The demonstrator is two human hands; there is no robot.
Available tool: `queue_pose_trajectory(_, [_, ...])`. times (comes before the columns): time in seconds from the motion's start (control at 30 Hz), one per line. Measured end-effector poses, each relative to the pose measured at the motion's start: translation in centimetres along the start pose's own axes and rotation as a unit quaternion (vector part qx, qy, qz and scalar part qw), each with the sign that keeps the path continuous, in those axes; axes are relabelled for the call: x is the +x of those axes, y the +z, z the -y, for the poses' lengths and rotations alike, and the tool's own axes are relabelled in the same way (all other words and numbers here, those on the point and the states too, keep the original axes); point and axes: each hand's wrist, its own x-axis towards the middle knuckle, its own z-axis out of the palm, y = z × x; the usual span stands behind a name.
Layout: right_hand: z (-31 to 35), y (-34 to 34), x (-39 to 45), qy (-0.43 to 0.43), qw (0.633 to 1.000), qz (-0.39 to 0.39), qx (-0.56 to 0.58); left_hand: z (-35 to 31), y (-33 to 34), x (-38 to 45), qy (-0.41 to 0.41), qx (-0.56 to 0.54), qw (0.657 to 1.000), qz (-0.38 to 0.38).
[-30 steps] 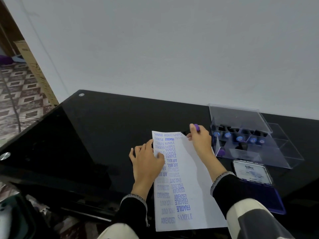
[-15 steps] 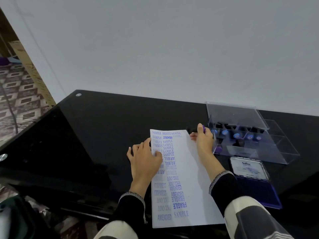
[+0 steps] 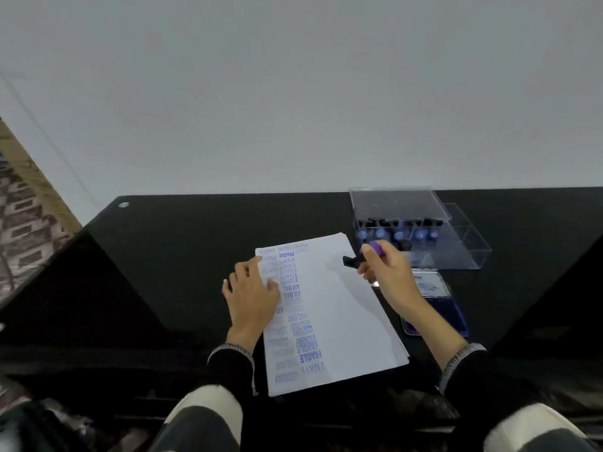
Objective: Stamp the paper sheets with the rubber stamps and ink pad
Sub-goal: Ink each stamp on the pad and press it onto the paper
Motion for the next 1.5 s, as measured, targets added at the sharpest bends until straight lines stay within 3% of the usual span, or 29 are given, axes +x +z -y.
queue_pose_trajectory(0.13, [0.3, -4.2, -2.0, -0.006, 0.999, -0.040, -0.029, -0.7, 0.4, -0.2, -0.006, 0.087, 0.996, 0.021])
queue_pose_trajectory(0.23, [-0.3, -6.9, -3.3, 0.013, 0.996, -0.086, -0.033, -3.4, 0.8, -0.9, -0.012, 0.078, 0.997, -0.018])
queue_pose_trajectory(0.33, [-1.4, -8.8, -4.4, 0.058, 0.989, -0.133, -0.015, -7.0, 1.4, -2.4, 0.106, -0.070, 0.992, -0.004])
queue_pose_trajectory(0.43, [-2.2, -9.9, -5.4, 0.098, 0.981, -0.159, -0.047, -10.0, 2.1, -4.8, 0.249, -0.194, 0.942, 0.110])
queue_pose_trajectory(0.5, [-2.4, -10.3, -6.1, 0.108, 0.979, -0.150, -0.087, -11.5, 2.6, -6.3, 0.289, -0.196, 0.920, 0.178])
queue_pose_trajectory(0.67, [-2.5, -10.2, -7.0, 0.075, 0.975, -0.115, -0.175, -12.2, 3.9, -8.0, 0.321, -0.123, 0.914, 0.216])
queue_pose_trajectory(0.83, [-2.7, -9.2, -6.9, 0.054, 0.956, -0.058, -0.281, -11.7, 5.0, -8.2, 0.329, -0.097, 0.916, 0.207])
queue_pose_trajectory(1.13, [-3.6, -8.2, -7.4, -0.043, 0.907, -0.061, -0.414, -11.5, 5.3, -8.3, 0.332, -0.112, 0.917, 0.188])
queue_pose_trajectory(1.2, [-3.7, -8.1, -7.4, -0.055, 0.902, -0.066, -0.424, -11.5, 5.3, -8.3, 0.332, -0.111, 0.917, 0.188])
queue_pose_trajectory(1.37, [-3.9, -8.1, -7.5, -0.020, 0.933, -0.077, -0.350, -11.7, 5.3, -8.2, 0.328, -0.110, 0.918, 0.196])
queue_pose_trajectory(1.5, [-3.2, -8.4, -7.2, 0.007, 0.930, -0.043, -0.364, -11.7, 5.1, -8.2, 0.317, -0.104, 0.918, 0.215])
